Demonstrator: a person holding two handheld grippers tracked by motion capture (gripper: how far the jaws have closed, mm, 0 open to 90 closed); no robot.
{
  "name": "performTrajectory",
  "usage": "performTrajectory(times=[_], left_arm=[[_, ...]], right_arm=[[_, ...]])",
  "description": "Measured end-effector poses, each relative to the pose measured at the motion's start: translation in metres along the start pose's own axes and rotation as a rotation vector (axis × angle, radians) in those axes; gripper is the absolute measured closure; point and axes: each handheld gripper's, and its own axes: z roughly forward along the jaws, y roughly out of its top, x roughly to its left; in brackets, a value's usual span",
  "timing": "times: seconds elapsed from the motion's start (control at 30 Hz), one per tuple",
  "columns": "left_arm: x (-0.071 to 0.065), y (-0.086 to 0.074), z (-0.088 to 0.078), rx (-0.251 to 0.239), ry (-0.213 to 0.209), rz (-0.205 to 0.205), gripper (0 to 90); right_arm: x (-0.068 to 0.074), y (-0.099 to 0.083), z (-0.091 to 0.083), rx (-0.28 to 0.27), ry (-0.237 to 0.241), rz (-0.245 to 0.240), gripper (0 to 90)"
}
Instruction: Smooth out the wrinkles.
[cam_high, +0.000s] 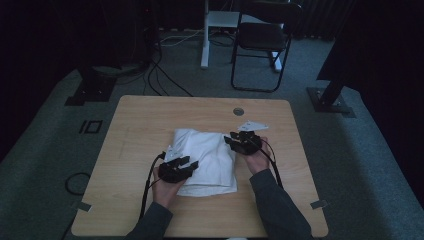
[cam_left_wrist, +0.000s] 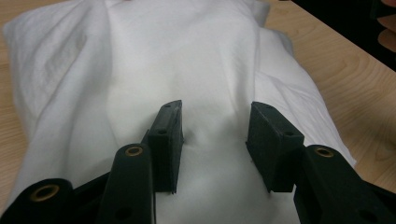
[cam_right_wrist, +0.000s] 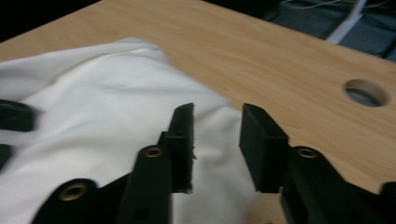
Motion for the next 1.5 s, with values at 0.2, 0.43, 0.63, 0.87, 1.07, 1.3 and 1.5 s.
performTrajectory(times=[0.2,0.43,0.63,0.87,1.07,1.3,1.5], left_arm=[[-0.011,-0.004,0.007,0.005,0.005,0.022,55.8],[-0.015,-0.007,0.012,0.016,-0.01,0.021,53.2],[-0.002,0.02,-0.022,-0.043,-0.059,-0.003,47.5],[0.058,0.061,-0.025,-0.077,0.124,-0.012,48.5],[0.1,0.065,0.028,0.001,0.149,-0.015,53.2],[0.104,0.053,0.067,0.076,0.08,0.019,83.5],[0.098,0.052,0.065,0.076,0.145,0.061,90.0]], right_arm=[[0.009,-0.002,0.012,0.039,0.052,0.018,57.7],[0.008,-0.01,0.035,0.111,0.102,0.077,80.4],[0.007,-0.013,0.039,0.127,0.051,0.056,89.1],[0.011,-0.012,0.035,0.127,0.037,0.015,88.9],[0.012,-0.012,0.037,0.126,0.041,0.006,88.9],[0.012,-0.013,0.035,0.12,0.057,-0.009,88.8],[0.008,-0.011,0.014,0.075,0.047,-0.022,89.5]])
